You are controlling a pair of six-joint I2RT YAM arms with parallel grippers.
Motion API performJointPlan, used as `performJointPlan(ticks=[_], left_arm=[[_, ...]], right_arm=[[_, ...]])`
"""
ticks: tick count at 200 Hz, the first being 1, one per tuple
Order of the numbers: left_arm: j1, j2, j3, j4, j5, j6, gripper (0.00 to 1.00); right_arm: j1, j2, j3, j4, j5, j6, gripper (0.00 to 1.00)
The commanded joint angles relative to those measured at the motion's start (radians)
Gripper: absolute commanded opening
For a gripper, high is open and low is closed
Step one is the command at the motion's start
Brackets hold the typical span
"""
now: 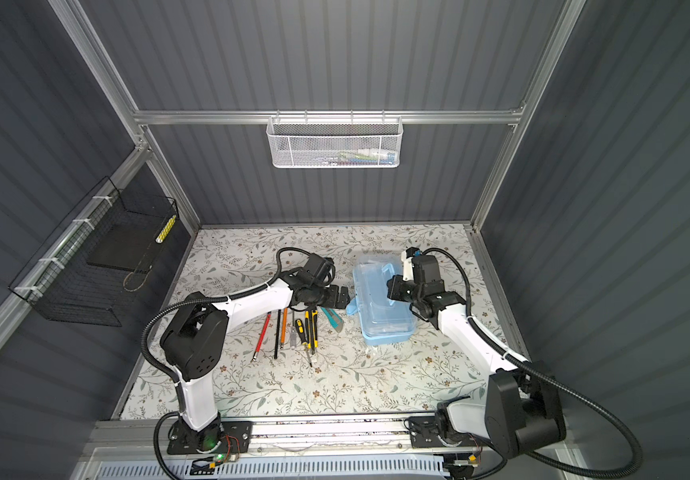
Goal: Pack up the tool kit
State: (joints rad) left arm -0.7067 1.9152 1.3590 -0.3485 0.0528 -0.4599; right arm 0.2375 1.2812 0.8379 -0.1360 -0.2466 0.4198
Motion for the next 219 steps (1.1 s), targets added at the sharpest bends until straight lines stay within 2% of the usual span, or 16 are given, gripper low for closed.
performJointPlan(ticks=[1,5,28,62,116,172,219], left_arm=[[0.017,-0.044,-0.027,-0.009,-0.003,0.007,0.99],[0.019,-0.045,-0.031,-0.001,0.001,0.005,0.99],[0.021,-0.044,-0.037,0.049,0.047,0.003,0.99],[0.02,-0.057,-0.082,0.209,0.15,-0.043,0.99],[0.015,-0.024,-0.075,0.27,0.205,-0.075,1.0],[-0.003,0.019,-0.036,0.25,0.206,-0.062,0.99],[-0.014,0.054,-0.006,0.26,0.22,-0.054,0.99]], right_arm=[[-0.038,-0.063,0.033,0.058,-0.08,0.058,0.0],[-0.054,-0.067,0.03,0.064,-0.132,0.073,0.0],[-0.129,-0.079,-0.006,0.107,-0.22,0.125,0.0],[-0.208,-0.074,-0.061,0.137,-0.307,0.168,0.0],[-0.302,-0.057,-0.163,0.255,-0.423,0.25,0.0],[-0.336,-0.03,-0.226,0.462,-0.543,0.396,0.0],[-0.355,-0.013,-0.229,0.51,-0.583,0.438,0.0]])
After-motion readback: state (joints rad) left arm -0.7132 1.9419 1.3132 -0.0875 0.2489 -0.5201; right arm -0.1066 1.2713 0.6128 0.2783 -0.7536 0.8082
